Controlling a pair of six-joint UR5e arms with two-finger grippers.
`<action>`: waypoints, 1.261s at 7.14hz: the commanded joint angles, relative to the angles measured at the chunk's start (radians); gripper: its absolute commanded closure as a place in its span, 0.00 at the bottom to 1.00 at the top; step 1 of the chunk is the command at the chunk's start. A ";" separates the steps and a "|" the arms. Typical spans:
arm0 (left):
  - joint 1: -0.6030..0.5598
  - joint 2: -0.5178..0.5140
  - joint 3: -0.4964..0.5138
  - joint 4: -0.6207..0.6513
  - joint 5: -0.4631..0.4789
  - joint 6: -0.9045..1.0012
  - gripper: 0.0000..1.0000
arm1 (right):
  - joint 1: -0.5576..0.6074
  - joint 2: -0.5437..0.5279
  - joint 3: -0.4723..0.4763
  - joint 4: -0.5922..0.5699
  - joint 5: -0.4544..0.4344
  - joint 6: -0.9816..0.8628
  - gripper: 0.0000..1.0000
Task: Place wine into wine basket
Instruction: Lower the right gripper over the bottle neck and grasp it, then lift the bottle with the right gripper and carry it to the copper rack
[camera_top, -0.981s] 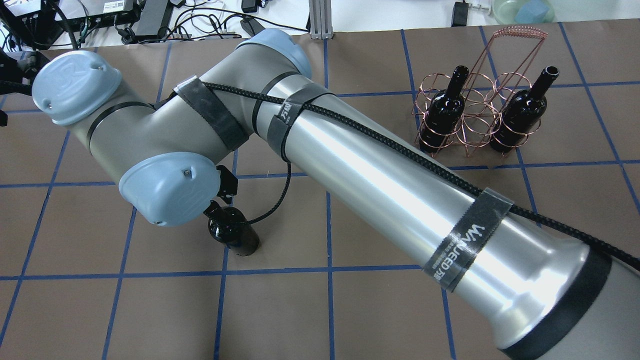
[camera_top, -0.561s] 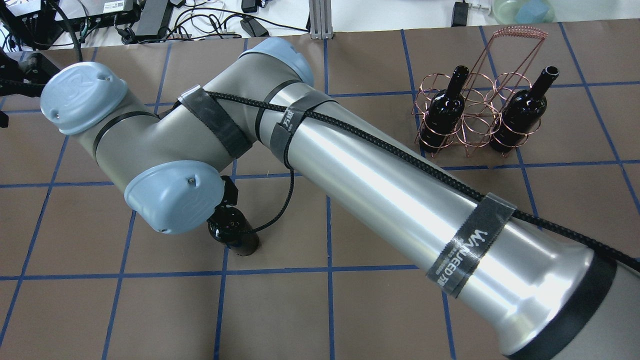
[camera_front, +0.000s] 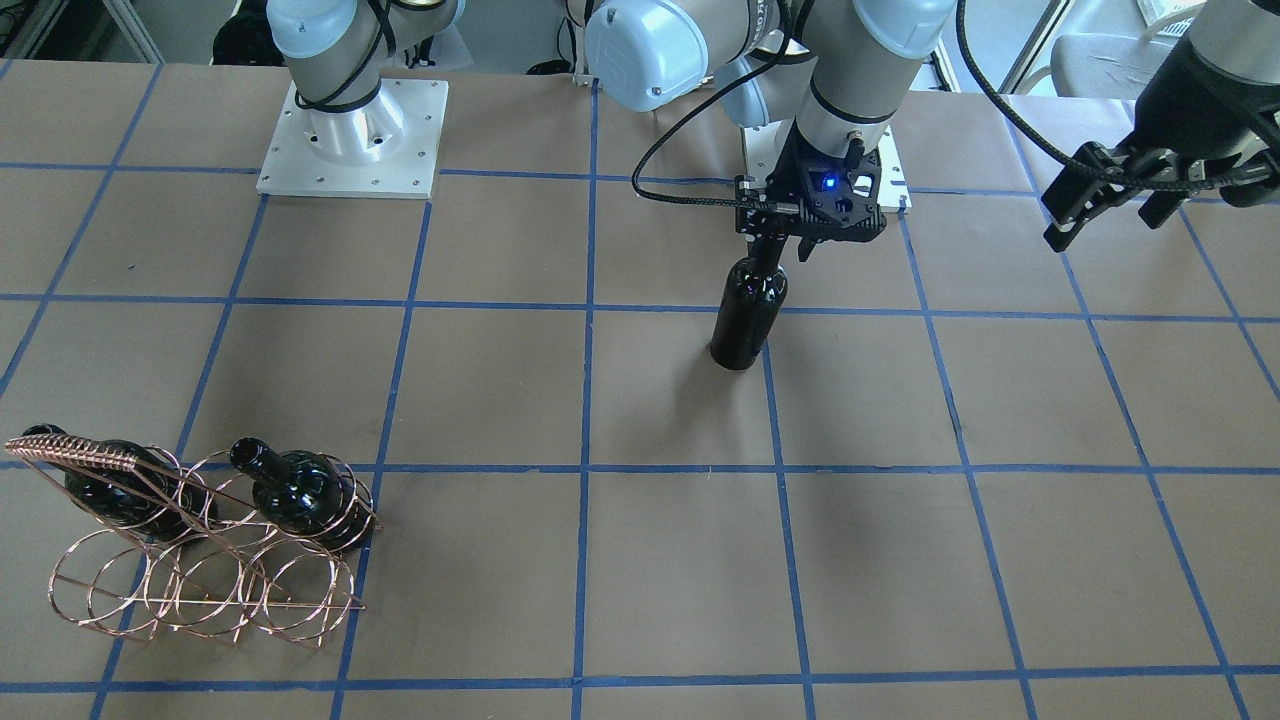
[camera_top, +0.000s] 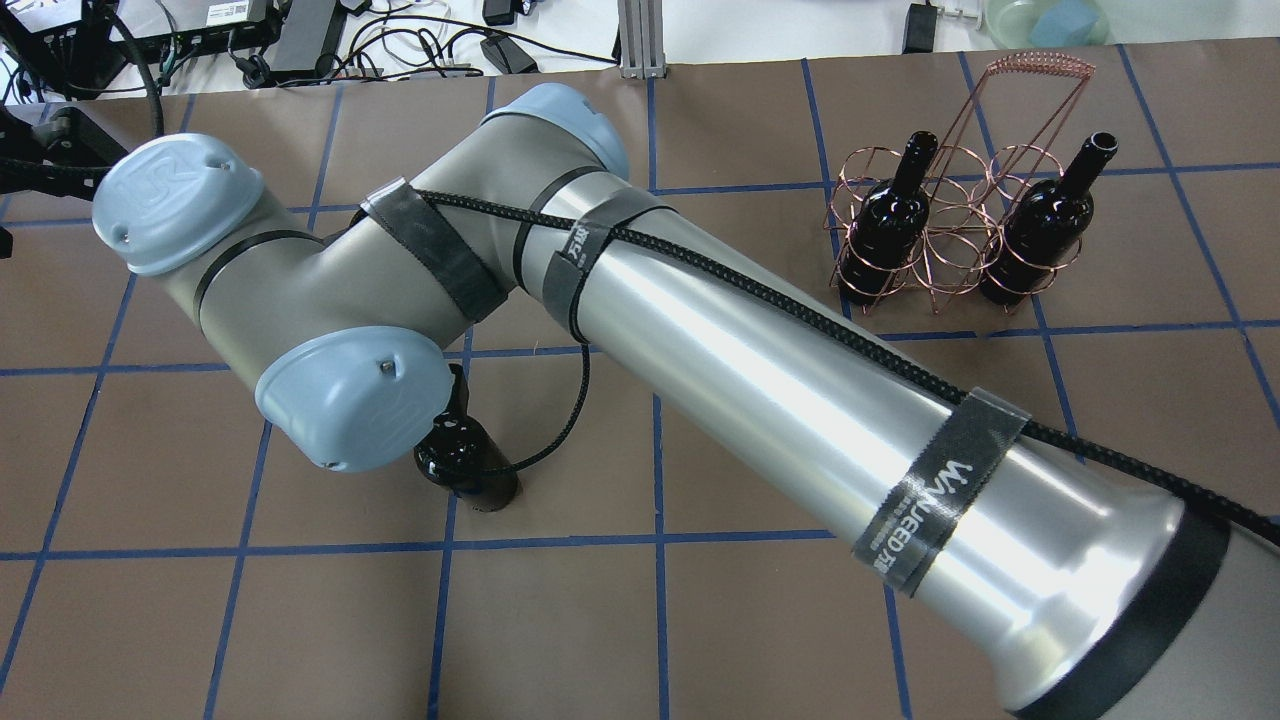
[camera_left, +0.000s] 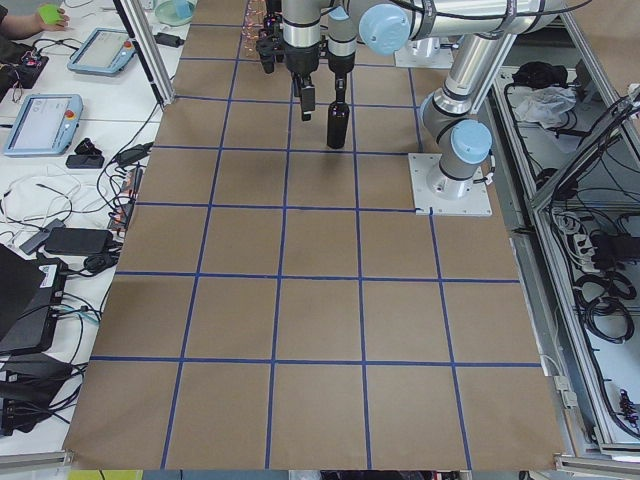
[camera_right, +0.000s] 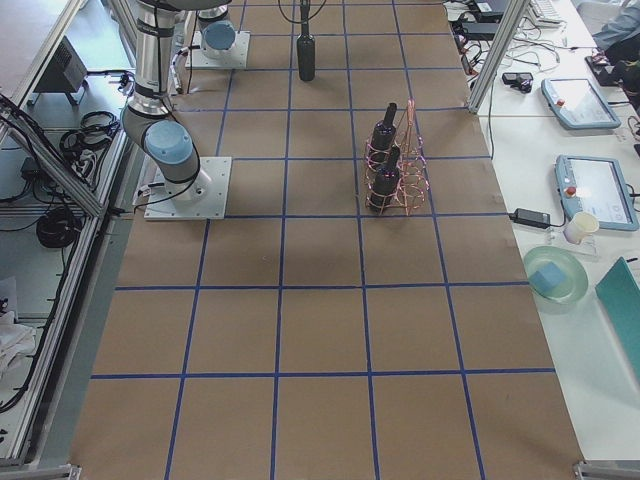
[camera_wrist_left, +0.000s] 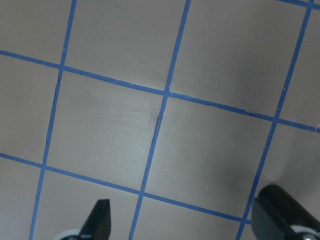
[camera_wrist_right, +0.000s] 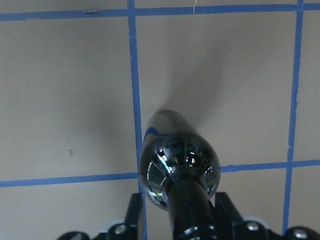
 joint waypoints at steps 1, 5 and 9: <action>0.000 0.001 0.001 0.001 0.001 0.001 0.00 | -0.001 -0.007 0.023 0.001 0.000 0.000 0.87; 0.000 -0.001 -0.001 0.004 -0.004 0.001 0.00 | -0.062 -0.105 0.049 0.012 -0.005 -0.017 0.93; 0.014 0.004 0.001 0.004 0.004 0.001 0.00 | -0.328 -0.412 0.161 0.232 -0.020 -0.324 1.00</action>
